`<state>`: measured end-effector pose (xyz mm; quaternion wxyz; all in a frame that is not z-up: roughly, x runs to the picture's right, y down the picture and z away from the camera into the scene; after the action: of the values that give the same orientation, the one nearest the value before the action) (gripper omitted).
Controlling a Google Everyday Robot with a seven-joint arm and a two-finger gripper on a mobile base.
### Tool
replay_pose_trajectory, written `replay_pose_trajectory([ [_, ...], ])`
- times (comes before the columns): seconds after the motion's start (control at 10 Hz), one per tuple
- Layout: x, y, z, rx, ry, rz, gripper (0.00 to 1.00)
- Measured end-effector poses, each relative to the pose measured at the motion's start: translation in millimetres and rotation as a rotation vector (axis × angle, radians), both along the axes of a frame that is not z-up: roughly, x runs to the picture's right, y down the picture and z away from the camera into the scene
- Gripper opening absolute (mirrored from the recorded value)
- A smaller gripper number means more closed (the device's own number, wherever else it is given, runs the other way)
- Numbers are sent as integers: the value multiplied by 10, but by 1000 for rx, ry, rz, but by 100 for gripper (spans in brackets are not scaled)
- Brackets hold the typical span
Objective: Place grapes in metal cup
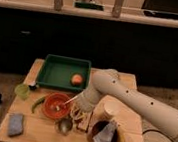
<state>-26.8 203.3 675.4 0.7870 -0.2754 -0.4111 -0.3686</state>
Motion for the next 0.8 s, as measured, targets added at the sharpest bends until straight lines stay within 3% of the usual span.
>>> replay_pose_trajectory([
  [0.8, -103, -89, -214, 11, 3, -22, 0],
])
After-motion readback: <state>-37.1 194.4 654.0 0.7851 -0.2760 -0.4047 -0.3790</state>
